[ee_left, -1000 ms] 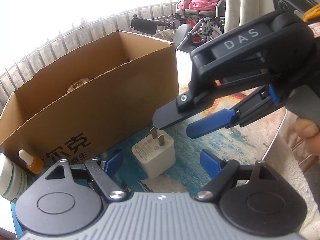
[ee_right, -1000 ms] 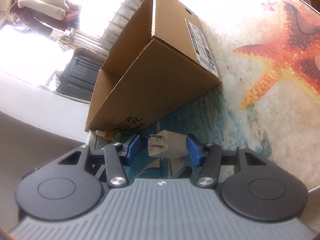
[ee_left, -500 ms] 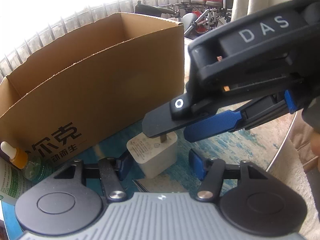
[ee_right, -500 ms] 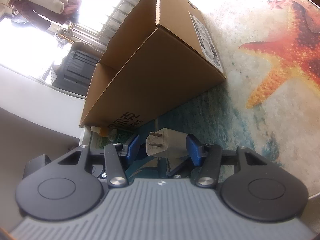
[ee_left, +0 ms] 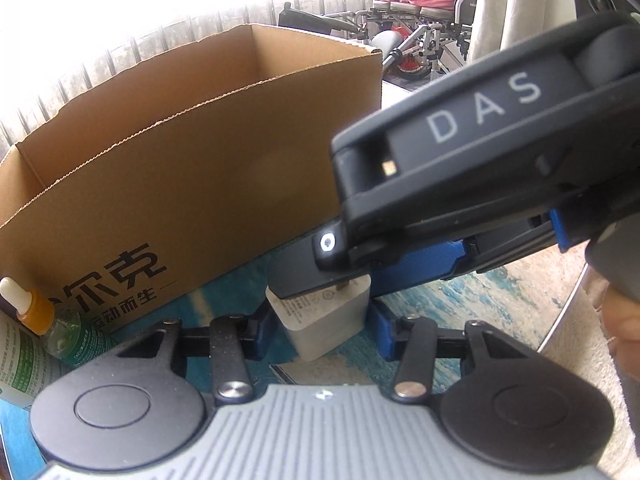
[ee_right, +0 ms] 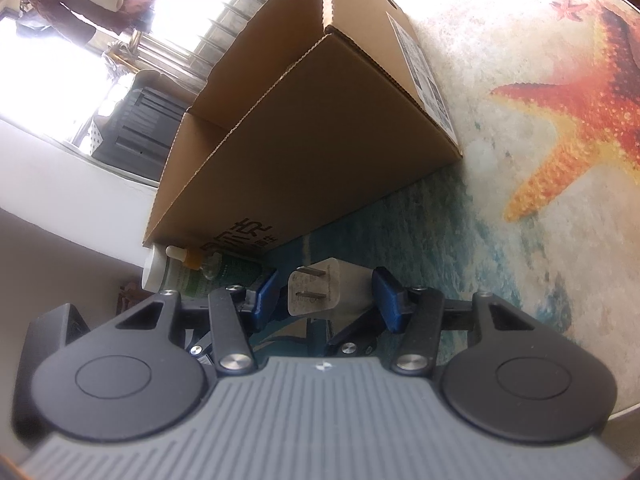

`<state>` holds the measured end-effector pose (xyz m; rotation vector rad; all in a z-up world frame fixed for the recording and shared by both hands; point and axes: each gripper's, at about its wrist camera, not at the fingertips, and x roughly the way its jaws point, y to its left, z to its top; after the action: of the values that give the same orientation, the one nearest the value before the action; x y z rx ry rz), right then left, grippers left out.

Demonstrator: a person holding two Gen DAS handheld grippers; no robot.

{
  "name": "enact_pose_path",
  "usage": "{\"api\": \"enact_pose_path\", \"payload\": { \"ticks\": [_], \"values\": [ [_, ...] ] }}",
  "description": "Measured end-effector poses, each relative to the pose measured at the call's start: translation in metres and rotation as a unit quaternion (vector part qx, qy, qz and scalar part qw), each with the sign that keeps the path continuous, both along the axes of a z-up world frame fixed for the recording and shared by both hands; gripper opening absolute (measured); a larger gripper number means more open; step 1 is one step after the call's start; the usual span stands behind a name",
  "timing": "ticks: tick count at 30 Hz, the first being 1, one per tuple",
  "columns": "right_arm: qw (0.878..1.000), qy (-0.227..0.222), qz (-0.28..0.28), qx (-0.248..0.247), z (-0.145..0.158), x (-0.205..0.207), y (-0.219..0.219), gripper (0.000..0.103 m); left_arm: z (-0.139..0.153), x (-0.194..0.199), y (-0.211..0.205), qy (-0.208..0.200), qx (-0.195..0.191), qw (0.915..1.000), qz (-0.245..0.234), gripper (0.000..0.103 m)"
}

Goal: Organize rigid objects
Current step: 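Carry the charger over the box rim and open the right gripper inside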

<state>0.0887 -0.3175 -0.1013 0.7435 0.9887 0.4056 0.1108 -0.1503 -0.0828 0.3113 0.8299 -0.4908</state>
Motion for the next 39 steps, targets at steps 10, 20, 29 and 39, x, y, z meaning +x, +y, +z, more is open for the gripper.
{"api": "enact_pose_path", "payload": {
  "ticks": [10,20,29,39],
  "values": [
    [1.0,-0.003,-0.003,-0.014,0.005,-0.003,0.007,0.051,0.008,-0.003,0.002,0.003,-0.009,1.0,-0.002,0.047],
    [0.998,-0.058,0.013,-0.033,0.052,-0.015,0.024,0.051,0.046,-0.012,0.022,-0.023,-0.031,0.9992,0.012,0.047],
    [0.986,-0.135,0.072,-0.059,0.127,0.016,0.049,0.051,0.118,0.007,0.046,-0.058,-0.048,0.9955,0.057,0.047],
    [0.983,-0.089,0.139,-0.077,0.14,0.139,0.071,0.051,0.139,0.105,0.063,0.002,-0.04,0.9938,0.104,0.046]
  ]
}}
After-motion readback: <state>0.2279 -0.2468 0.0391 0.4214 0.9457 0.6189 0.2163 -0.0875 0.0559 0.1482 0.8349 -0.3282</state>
